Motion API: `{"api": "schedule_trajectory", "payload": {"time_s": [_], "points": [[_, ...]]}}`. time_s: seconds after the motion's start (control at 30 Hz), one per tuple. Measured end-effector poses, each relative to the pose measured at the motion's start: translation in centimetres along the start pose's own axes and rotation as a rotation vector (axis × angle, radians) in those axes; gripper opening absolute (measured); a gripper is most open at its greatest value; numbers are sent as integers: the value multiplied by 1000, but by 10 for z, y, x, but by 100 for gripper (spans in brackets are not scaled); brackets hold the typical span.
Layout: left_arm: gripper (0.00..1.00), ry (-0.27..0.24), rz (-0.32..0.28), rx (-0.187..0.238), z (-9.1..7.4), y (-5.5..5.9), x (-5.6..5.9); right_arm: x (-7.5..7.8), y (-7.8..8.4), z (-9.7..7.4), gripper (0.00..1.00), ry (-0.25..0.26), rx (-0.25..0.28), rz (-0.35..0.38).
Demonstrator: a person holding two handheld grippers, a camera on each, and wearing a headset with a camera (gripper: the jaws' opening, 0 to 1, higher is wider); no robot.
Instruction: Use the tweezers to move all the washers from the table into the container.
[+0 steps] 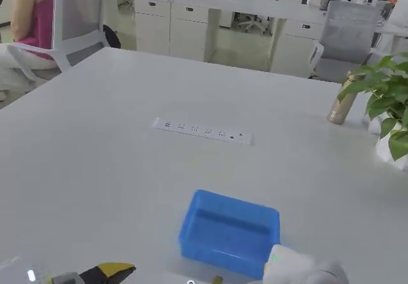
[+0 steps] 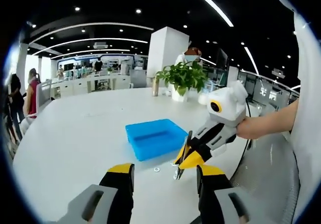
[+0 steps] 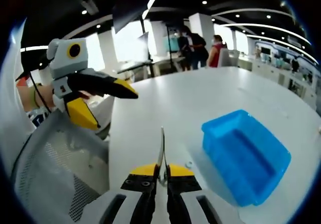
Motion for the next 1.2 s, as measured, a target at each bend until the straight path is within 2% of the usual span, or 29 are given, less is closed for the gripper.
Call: {"api": "schedule_trajectory", "payload": {"time_s": [0.03,0.07,0.13,0.23,0.33,0.43,0.47,0.5,0.53,0.63,0.7,0.77,0.83,1.0,1.1,1.2], "points": [[53,-5,-18,23,-1,-1,1,0,-2,-1,3,6,3,0],[55,-4,-72,66,-1,-5,5,2,-7,-5,3,27,7,-6],[64,-1,-111,101,0,-6,7,5,-12,-9,3,48,14,-10],[75,-36,-100,128,0,-7,4,10,-25,-20,3,88,41,-2],[79,-83,-67,148,0,-10,0,20,-33,-31,3,139,58,-1],[82,-105,-16,157,2,-11,0,33,-42,-43,3,194,80,7],[84,-95,-22,162,2,-11,1,36,-42,-46,3,210,83,10],[86,-58,-88,186,5,-12,7,41,-43,-50,3,237,86,12],[88,-60,-126,189,6,-12,7,44,-43,-53,3,254,87,14],[87,-89,-103,202,3,-14,-1,52,-44,-62,3,312,116,54],[89,-102,-135,217,2,-12,-5,56,-45,-68,3,341,139,75],[89,-120,-136,204,2,-8,-9,60,-47,-73,3,366,164,101],[92,-171,-92,203,-1,-6,-15,66,-49,-78,3,392,190,127],[98,-222,-65,244,-6,-12,-22,83,-52,-86,3,442,227,170],[99,-236,-52,251,-7,-11,-25,94,-52,-86,3,457,226,180],[99,-218,-32,237,-5,-9,-22,105,-53,-83,3,467,223,176]]}}
Point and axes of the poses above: the centre of the closed fingertips' face, and the gripper's own axes: z roughly forward along the fingers, x roughly to its right, y roughly out of its underside, the point moved 3 cm from there along -z, roughly backward along the fingers, and after that the axes turned 10 degrees about x, right-handed, at the moved point
